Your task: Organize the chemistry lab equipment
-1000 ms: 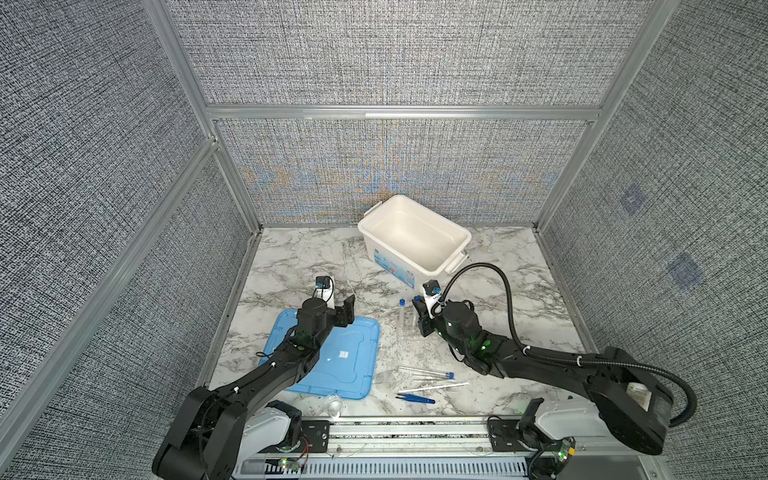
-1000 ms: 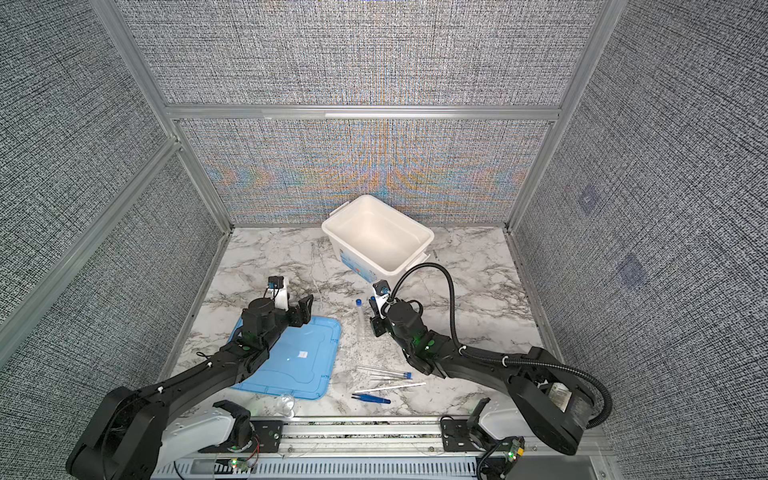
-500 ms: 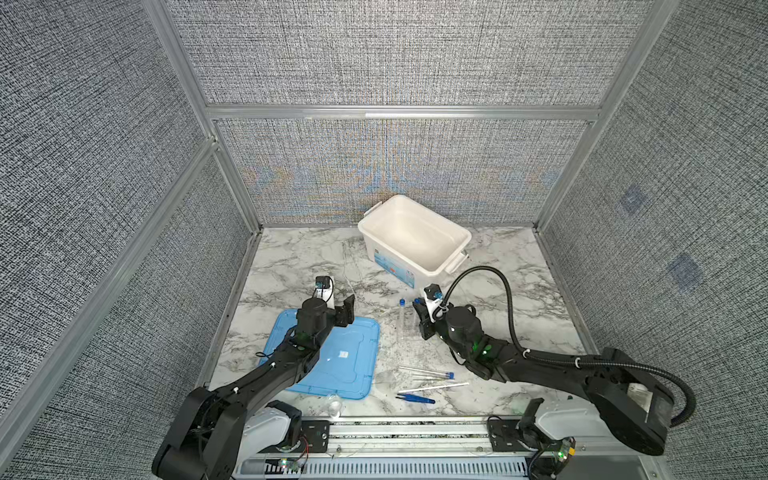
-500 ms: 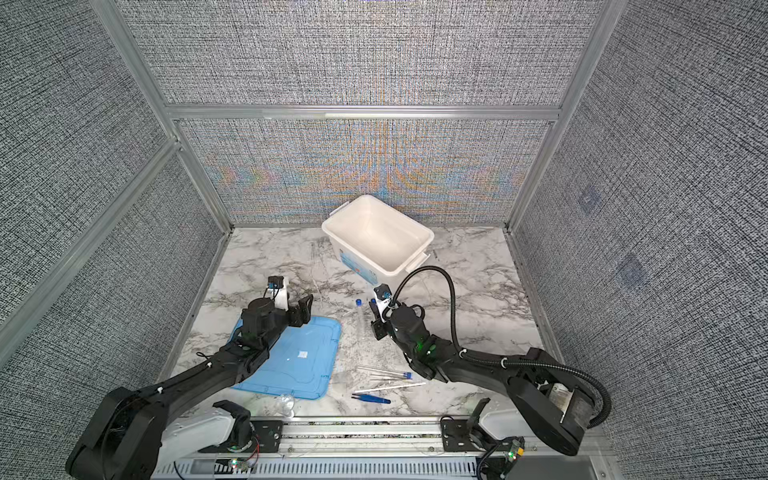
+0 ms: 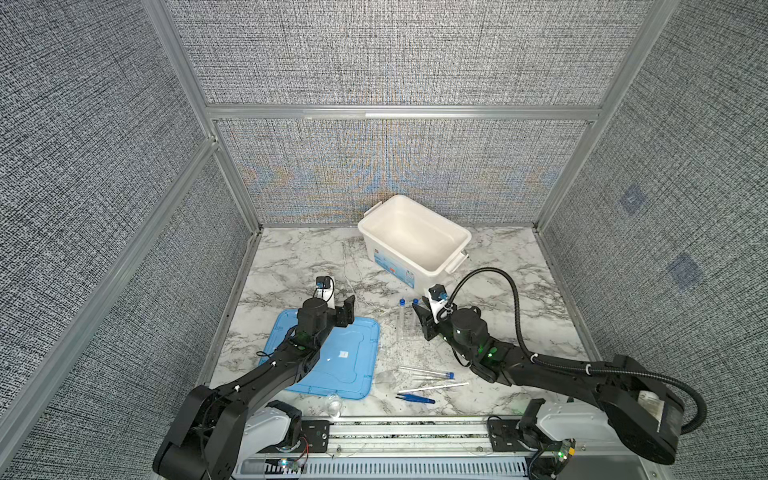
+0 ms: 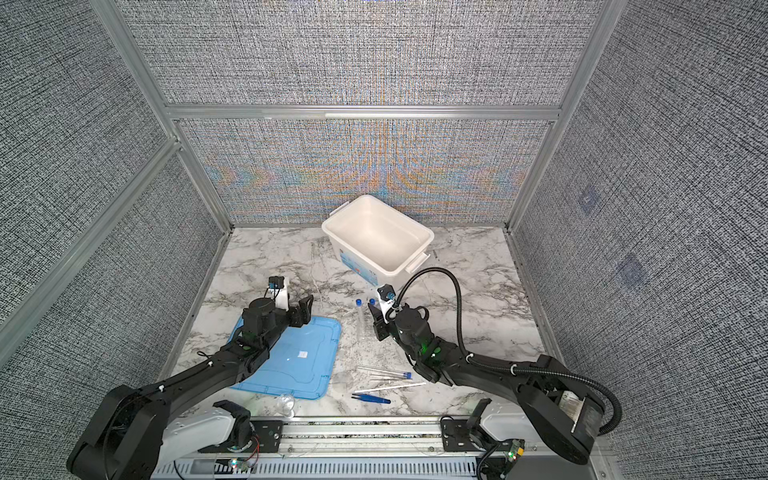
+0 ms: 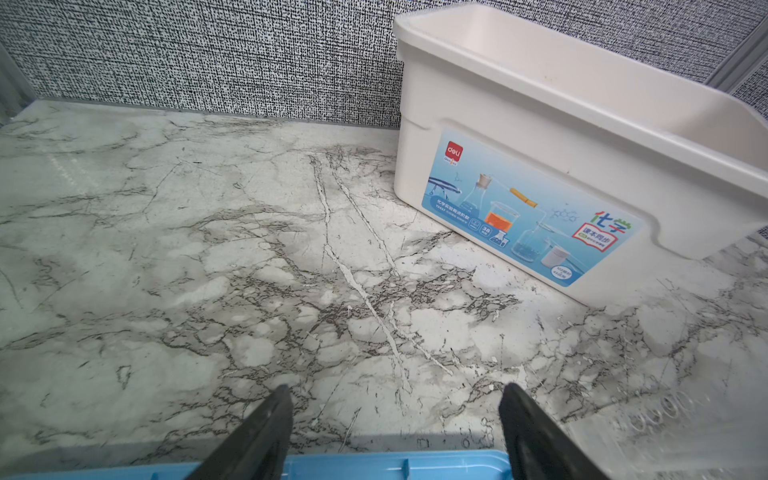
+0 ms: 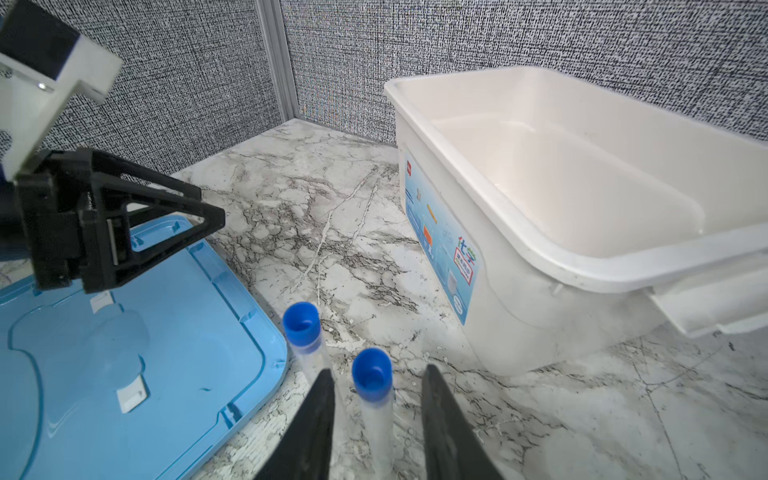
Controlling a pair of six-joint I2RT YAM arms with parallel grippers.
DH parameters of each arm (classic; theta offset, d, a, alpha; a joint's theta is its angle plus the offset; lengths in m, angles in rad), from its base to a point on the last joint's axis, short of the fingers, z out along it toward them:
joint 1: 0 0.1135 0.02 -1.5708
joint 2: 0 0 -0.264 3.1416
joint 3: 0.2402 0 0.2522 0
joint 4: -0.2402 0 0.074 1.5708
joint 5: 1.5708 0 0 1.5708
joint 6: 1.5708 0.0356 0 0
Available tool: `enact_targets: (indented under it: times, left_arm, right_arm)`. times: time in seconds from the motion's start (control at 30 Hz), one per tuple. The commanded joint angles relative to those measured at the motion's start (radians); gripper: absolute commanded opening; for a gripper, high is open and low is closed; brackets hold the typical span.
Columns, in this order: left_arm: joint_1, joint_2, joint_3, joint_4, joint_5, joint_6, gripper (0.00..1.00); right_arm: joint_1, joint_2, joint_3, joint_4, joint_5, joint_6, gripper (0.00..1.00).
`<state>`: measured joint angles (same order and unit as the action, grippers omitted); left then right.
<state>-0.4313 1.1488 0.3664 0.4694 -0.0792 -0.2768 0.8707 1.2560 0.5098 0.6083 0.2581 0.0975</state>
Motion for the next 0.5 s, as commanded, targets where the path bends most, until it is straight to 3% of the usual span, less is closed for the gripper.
enact_targets:
  times: [0.0, 0.3, 0.47]
  left_arm:
    - [-0.001, 0.002, 0.006, 0.018, 0.004, 0.01, 0.79]
    - [-0.001, -0.001, 0.008, 0.017, 0.014, 0.01, 0.79]
    - [-0.001, 0.018, 0.017, 0.018, 0.04, 0.008, 0.79]
  right_arm:
    - [0.002, -0.046, 0.002, -0.024, 0.007, 0.021, 0.36]
    - [-0.004, -0.237, -0.013, -0.234, -0.027, -0.022, 0.5]
    - [-0.053, -0.27, 0.08, -0.478, -0.188, 0.002, 0.52]
